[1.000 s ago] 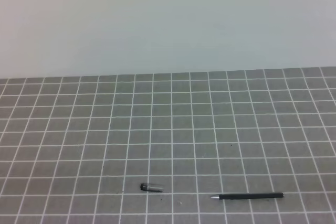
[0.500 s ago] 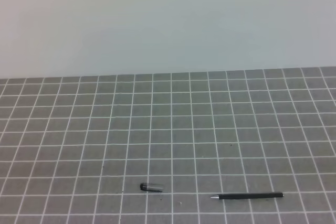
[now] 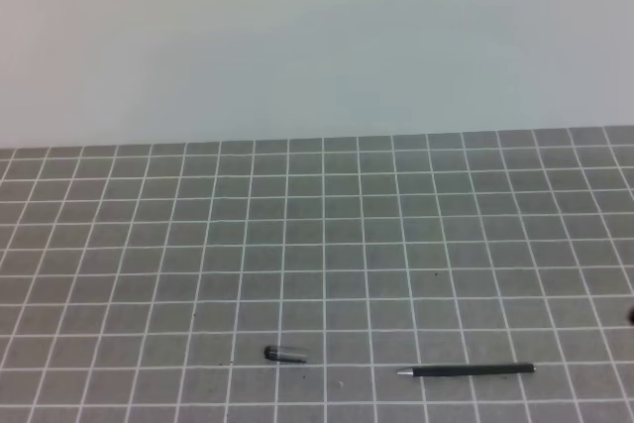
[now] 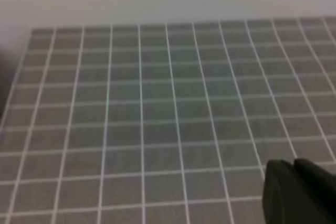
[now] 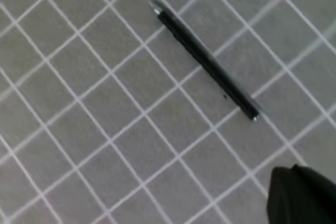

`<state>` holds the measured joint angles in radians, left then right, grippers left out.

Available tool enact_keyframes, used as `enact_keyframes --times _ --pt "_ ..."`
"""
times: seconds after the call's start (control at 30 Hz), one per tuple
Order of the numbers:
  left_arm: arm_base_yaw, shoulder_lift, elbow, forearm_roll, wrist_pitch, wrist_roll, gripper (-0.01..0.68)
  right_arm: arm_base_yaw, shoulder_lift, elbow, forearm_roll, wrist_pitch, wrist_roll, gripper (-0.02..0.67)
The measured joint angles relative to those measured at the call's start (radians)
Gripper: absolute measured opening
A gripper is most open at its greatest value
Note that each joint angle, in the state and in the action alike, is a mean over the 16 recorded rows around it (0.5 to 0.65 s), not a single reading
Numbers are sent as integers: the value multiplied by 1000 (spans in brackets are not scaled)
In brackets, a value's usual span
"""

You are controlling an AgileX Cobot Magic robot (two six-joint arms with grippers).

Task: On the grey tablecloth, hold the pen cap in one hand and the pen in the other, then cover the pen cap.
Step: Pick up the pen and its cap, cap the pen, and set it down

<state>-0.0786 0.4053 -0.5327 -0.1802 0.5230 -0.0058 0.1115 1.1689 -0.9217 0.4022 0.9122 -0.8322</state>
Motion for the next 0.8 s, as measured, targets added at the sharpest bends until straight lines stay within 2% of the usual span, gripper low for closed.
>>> enact_keyframes --times 0.17,0.27,0.5,0.67,0.8 --pt "0 146 -45 -48 71 92 1 106 189 -104 -64 -8 -81 15" --pt "0 213 -52 -86 75 132 1 175 297 -162 -121 -8 -113 51" --pt "0 296 -51 -169 52 220 1 324 522 -278 -284 9 -148 229" --pt "0 313 -46 -211 40 266 1 394 631 -329 -370 24 -157 359" --pt "0 314 -39 -235 40 294 1 423 687 -347 -410 24 -164 419"
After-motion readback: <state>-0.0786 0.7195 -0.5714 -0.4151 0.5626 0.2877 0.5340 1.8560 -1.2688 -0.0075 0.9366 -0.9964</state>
